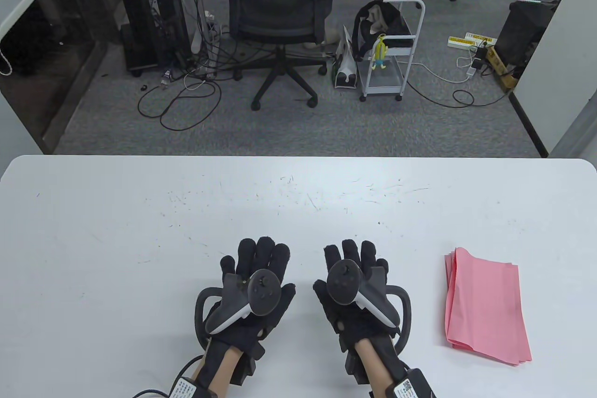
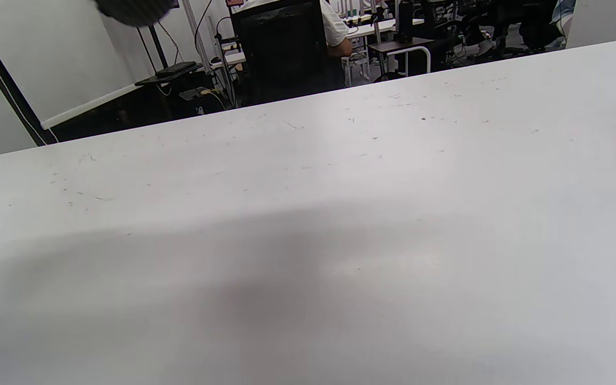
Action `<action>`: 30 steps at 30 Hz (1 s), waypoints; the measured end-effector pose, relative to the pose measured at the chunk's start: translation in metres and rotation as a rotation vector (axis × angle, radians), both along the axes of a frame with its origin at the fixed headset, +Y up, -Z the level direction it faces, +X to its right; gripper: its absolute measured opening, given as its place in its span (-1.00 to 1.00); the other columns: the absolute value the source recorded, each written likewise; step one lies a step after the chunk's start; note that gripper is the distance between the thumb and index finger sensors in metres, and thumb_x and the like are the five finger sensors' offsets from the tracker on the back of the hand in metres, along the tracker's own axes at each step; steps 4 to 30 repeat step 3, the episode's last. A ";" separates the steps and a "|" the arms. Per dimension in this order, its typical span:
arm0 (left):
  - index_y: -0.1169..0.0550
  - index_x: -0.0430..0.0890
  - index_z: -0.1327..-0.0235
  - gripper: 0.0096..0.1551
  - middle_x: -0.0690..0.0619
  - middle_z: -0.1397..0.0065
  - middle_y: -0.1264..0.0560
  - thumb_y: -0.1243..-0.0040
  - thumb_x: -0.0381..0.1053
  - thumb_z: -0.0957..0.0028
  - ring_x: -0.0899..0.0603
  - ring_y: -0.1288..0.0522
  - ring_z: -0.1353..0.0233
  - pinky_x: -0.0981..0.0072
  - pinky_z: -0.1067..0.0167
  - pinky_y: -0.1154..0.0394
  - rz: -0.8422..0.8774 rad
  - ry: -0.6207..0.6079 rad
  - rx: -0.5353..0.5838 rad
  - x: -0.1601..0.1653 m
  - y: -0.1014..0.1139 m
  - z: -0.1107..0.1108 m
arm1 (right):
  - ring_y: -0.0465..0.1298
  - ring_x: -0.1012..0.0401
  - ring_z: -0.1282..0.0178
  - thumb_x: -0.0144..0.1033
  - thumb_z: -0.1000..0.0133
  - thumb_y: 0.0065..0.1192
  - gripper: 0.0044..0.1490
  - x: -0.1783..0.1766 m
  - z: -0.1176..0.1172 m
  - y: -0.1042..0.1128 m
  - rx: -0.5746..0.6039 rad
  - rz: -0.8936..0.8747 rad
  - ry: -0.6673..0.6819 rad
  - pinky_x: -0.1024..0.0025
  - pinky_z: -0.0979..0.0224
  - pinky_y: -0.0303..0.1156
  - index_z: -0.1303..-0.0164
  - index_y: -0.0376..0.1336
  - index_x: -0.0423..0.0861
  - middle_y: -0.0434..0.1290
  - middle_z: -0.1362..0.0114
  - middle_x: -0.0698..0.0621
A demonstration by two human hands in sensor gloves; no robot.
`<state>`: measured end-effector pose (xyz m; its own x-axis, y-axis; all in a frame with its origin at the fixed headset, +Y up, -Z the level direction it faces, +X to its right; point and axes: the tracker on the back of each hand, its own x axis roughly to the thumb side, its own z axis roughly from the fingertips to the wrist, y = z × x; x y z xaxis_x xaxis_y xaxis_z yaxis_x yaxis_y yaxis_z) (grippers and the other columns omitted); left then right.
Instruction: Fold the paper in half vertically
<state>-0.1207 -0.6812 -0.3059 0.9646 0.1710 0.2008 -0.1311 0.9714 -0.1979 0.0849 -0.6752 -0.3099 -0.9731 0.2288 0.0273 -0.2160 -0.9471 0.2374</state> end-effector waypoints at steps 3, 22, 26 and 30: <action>0.33 0.25 -0.69 -0.06 0.12 -0.82 0.42 0.35 0.46 -0.17 -0.27 0.45 -0.76 -0.41 -0.60 0.30 -0.003 -0.003 -0.004 0.001 0.000 0.000 | -0.30 -0.16 -0.68 0.14 -0.10 0.11 -0.05 0.004 -0.002 0.000 0.002 0.010 -0.016 -0.29 -0.60 -0.25 -0.63 -0.16 0.13 -0.22 -0.74 -0.04; 0.33 0.25 -0.69 -0.06 0.12 -0.82 0.42 0.35 0.46 -0.17 -0.27 0.45 -0.76 -0.41 -0.60 0.30 -0.003 -0.003 -0.004 0.001 0.000 0.000 | -0.30 -0.16 -0.68 0.14 -0.10 0.11 -0.05 0.004 -0.002 0.000 0.002 0.010 -0.016 -0.29 -0.60 -0.25 -0.63 -0.16 0.13 -0.22 -0.74 -0.04; 0.33 0.25 -0.69 -0.06 0.12 -0.82 0.42 0.35 0.46 -0.17 -0.27 0.45 -0.76 -0.41 -0.60 0.30 -0.003 -0.003 -0.004 0.001 0.000 0.000 | -0.30 -0.16 -0.68 0.14 -0.10 0.11 -0.05 0.004 -0.002 0.000 0.002 0.010 -0.016 -0.29 -0.60 -0.25 -0.63 -0.16 0.13 -0.22 -0.74 -0.04; 0.33 0.25 -0.69 -0.06 0.12 -0.82 0.42 0.35 0.46 -0.17 -0.27 0.45 -0.76 -0.41 -0.60 0.30 -0.003 -0.003 -0.004 0.001 0.000 0.000 | -0.30 -0.16 -0.68 0.14 -0.10 0.11 -0.05 0.004 -0.002 0.000 0.002 0.010 -0.016 -0.29 -0.60 -0.25 -0.63 -0.16 0.13 -0.22 -0.74 -0.04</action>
